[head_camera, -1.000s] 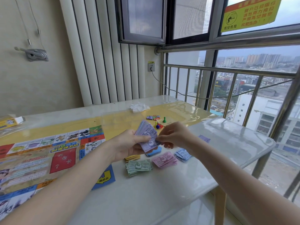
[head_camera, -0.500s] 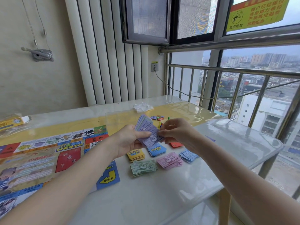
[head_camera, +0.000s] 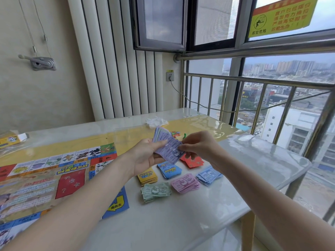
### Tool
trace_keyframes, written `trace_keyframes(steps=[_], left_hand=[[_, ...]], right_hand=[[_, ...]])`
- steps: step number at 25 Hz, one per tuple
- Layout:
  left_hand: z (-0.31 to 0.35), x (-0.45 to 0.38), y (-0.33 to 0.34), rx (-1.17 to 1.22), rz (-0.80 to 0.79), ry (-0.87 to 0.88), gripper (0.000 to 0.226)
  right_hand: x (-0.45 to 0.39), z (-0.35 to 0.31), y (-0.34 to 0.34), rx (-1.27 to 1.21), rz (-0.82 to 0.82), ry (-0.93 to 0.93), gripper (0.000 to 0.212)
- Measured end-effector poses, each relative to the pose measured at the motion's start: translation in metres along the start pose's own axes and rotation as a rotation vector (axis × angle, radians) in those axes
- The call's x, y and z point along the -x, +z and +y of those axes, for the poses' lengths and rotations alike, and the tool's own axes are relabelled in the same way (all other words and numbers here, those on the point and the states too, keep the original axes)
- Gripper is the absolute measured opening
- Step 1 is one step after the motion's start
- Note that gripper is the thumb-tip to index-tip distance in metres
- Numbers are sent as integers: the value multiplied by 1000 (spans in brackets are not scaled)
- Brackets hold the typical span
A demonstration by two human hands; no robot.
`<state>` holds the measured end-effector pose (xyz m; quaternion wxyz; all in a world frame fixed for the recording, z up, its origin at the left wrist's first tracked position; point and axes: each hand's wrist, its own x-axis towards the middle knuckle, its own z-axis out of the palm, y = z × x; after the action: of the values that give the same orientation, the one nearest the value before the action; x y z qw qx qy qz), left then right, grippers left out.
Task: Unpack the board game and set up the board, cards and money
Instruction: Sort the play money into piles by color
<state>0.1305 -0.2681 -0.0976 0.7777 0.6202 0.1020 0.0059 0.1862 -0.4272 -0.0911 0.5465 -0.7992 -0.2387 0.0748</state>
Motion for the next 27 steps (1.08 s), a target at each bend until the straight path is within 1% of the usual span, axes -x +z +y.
trace_keyframes(steps=[3,5,8,11,13,16,17,18,20,23,25,27], left_hand=[[1,-6,13,7,-1,20,17],[1,-10,21,-25,17,43,17],[2,-13,32,-56,35,77,11],[3,-17,38,-78,27,71,12],[4,-19,40,-81,-29,45,12],[6,-20,42,-27,-151,0,18],[6,-21,42,-52,-166,3,18],[6,-22,43,-97,-157,16,16],[7,-25,44,-179,-84,55,12],[9,-31,45,-186,-5,91,10],[10,-32,44,-140,-43,80,10],[11,-32,44,-65,-130,38,13]], right_hand=[[1,3,-17,21,37,20,6],[2,4,-26,-4,24,40,5],[2,6,-33,-71,-2,84,10],[1,10,-36,-141,-9,116,16],[0,15,-39,-82,-7,92,19],[-2,19,-46,-38,31,62,14],[-3,19,-49,-40,32,51,14],[-4,18,-50,-42,23,35,14],[-6,16,-48,-54,10,9,14],[-9,15,-47,-85,10,21,14],[-11,15,-50,-113,9,70,11],[-13,16,-52,-138,28,106,13]])
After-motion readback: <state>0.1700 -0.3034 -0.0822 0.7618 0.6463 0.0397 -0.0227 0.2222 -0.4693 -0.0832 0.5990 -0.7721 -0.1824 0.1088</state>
